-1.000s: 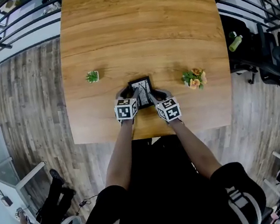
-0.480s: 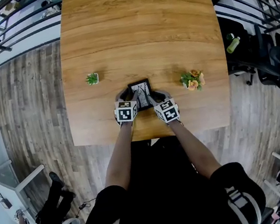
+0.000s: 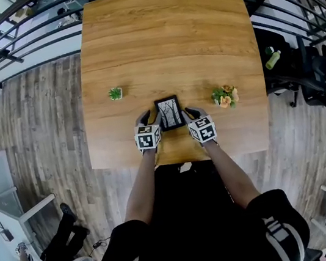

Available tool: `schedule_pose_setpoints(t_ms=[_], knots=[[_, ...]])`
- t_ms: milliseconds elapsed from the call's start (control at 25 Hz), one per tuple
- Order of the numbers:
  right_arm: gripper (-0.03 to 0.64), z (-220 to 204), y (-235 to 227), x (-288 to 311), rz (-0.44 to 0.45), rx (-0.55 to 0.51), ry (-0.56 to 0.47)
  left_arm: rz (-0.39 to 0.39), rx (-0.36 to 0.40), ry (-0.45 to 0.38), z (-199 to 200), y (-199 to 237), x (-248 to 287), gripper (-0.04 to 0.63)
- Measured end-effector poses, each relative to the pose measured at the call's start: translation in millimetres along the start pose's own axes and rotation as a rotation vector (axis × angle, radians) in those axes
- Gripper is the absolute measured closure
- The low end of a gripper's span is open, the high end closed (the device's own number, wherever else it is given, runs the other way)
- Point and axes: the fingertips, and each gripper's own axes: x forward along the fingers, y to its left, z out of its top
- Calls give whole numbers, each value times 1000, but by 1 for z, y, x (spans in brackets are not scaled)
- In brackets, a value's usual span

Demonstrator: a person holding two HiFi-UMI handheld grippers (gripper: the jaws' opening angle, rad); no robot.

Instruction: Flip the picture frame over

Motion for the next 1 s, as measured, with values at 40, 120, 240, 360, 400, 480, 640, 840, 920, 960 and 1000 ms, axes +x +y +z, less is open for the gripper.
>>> schedule_pose_setpoints(t_ms=[40,120,240,360,400,480,640,840,920,960,1000], knots=[[576,2,0,-3,-3,3,-5,5,-5,-8,1,2,-5,407],[611,6,0,-9,-3,6,-16,13,-13,-26,4,4,-15,408],[611,12,1,-16,2,-6,-31,27,-20,-51,11,6,-27,440],[611,16,5,-24,16,-27,-41,46,-24,-70,14,7,-37,460],[611,16,6,-27,21,-32,-43,51,-23,-76,15,6,-41,468],[611,16,5,-33,30,-39,-44,55,-23,-90,17,2,-47,512],[611,22,7,-47,50,-80,-65,64,-28,-111,18,-7,-59,556],[611,31,8,-66,88,-134,-116,113,-22,-142,17,-14,-74,566],[611,32,8,-69,98,-135,-122,125,-22,-149,16,-16,-79,569],[611,31,8,-71,104,-138,-123,132,-24,-152,16,-16,-83,569],[611,30,8,-73,109,-143,-123,139,-26,-155,15,-17,-86,569]])
